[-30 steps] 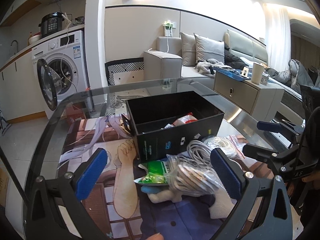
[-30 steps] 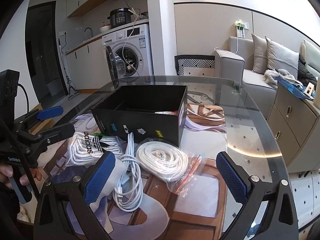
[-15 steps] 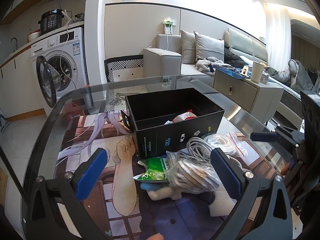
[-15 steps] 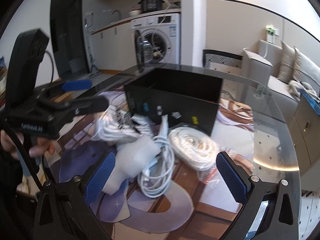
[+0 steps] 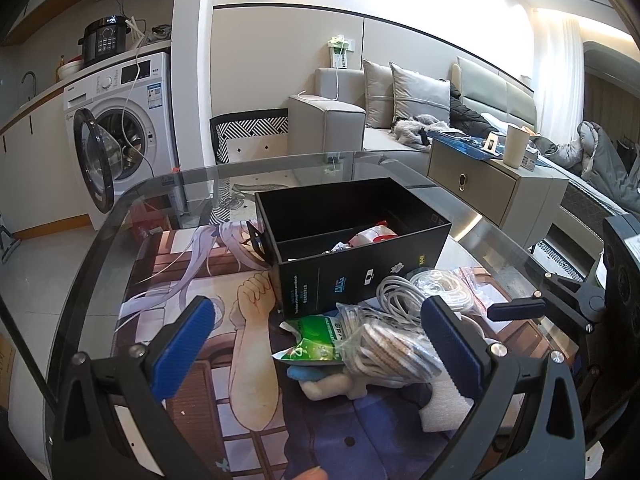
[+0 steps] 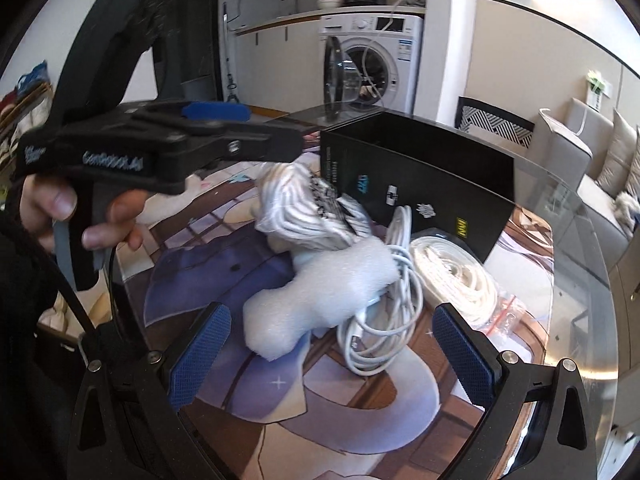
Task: Organize soft objects
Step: 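Grasp the white foam strip with the right tool, then lift the foam strip with the right tool while the left tool grasps the clear bag of striped cloth, then carry the foam strip and the striped-cloth bag over the black box, then open both tools to drop the foam strip and striped-cloth bag into the box, then withdraw both tools and move the right tool toward the zip bag of white cable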
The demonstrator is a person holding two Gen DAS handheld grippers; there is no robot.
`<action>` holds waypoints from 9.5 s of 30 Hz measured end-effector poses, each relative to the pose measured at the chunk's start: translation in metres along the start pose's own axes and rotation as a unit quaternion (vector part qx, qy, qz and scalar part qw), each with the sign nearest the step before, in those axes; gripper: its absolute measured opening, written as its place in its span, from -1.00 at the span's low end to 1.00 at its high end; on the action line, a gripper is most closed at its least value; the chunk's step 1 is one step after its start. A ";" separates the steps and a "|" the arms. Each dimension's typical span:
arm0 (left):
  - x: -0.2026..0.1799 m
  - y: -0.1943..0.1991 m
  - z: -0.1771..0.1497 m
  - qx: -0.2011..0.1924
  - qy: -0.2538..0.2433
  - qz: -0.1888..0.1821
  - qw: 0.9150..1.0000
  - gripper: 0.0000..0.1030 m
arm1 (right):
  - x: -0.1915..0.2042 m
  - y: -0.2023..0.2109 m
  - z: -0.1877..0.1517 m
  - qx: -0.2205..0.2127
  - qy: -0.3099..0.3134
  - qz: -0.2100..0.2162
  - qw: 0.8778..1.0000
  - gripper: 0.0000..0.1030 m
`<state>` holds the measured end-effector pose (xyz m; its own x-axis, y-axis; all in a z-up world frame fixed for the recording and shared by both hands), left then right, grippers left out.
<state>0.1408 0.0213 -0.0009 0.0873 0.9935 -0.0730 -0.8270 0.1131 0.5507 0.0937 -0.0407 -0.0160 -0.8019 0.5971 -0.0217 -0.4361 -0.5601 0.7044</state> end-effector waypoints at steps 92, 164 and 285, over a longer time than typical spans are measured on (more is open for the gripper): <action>-0.042 -0.013 -0.020 0.044 -0.067 -0.068 0.994 -0.14 | -0.037 0.031 0.004 -0.028 0.036 -0.102 0.994 0.76; 0.011 -0.050 0.076 -0.084 0.065 -0.019 0.994 -0.13 | -0.119 -0.017 0.126 -0.124 -0.059 -0.112 0.984 0.76; 0.016 -0.039 -0.016 0.050 0.000 0.005 0.999 1.00 | -0.127 -0.033 0.003 0.061 -0.079 -0.092 0.991 0.99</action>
<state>0.1653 0.0328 -0.0371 0.0802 0.9945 -0.0673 -0.7678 0.1047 0.6320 0.2113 -0.0961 -0.0343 -0.6350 0.7707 -0.0525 -0.5078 -0.3652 0.7802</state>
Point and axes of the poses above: each gripper's, at about its wrist camera, not at the fingertips, and y roughly against the way its jaws point, x to its left, z to its top, the point moved 8 cm from there along -y, roughly the way its jaws point
